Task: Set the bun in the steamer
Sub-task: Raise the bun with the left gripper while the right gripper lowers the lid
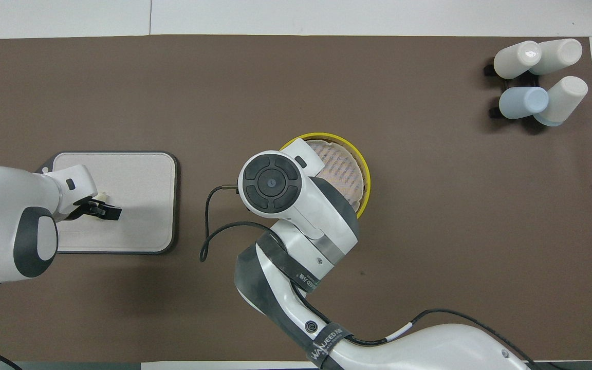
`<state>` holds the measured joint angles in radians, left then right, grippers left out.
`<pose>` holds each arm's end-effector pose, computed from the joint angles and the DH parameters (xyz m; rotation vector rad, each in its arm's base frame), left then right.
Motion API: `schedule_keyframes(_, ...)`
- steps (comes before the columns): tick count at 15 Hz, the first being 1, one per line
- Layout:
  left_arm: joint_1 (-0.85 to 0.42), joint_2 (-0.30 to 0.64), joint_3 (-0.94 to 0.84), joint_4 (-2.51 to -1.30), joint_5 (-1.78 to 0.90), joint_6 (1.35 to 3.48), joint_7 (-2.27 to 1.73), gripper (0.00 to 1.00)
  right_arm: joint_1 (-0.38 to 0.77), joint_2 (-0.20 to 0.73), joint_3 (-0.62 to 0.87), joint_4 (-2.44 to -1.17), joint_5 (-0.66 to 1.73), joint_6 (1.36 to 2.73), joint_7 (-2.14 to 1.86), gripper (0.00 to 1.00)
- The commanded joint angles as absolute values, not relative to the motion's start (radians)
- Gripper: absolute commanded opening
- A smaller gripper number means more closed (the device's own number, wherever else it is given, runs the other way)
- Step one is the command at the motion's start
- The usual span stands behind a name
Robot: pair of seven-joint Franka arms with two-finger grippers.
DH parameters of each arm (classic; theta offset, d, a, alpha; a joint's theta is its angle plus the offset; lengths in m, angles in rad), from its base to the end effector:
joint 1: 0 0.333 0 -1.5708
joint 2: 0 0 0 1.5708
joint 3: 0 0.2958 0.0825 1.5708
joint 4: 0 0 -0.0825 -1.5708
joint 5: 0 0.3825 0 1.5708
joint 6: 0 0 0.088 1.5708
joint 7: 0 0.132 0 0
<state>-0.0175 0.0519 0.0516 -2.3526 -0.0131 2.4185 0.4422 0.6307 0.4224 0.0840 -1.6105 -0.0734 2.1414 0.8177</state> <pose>0.5055 0.0171 0.2656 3.0769 -0.6212 0.0237 0.5184 0.4362 0.3515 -3.0806 0.1171 -0.1546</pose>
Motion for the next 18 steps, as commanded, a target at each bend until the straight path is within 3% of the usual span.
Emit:
schedule_keyframes(1,-0.003,0.032,0.051,-2.382,-0.002,2.447,0.453,0.39,0.652,0.437,0.081,-1.548,-0.147,2.073,0.839,0.00)
schedule_keyframes(4,-0.002,0.034,0.051,-2.373,-0.002,2.445,0.442,0.32,0.603,0.442,0.075,-1.389,-0.157,1.872,0.755,0.00)
schedule_keyframes(7,-0.030,0.066,0.043,-2.271,-0.002,2.361,0.280,0.33,0.418,0.348,0.077,-1.396,-0.144,1.850,0.493,0.00)
schedule_keyframes(11,-0.257,0.214,0.041,-1.784,-0.027,1.941,-0.198,0.33,0.192,0.279,0.077,-1.402,-0.095,1.806,0.177,0.00)
schedule_keyframes(13,-0.352,0.288,0.043,-1.593,-0.092,1.849,-0.378,0.33,0.076,0.265,0.078,-1.410,-0.058,1.772,0.057,0.00)
schedule_keyframes(16,-0.518,0.311,0.040,-1.563,-0.104,1.963,-0.648,0.33,-0.055,0.259,0.078,-1.433,-0.003,1.770,-0.032,0.00)
schedule_keyframes(18,-0.630,0.313,0.043,-1.650,-0.098,2.098,-0.760,0.33,-0.086,0.242,0.077,-1.469,-0.002,1.773,-0.066,0.00)
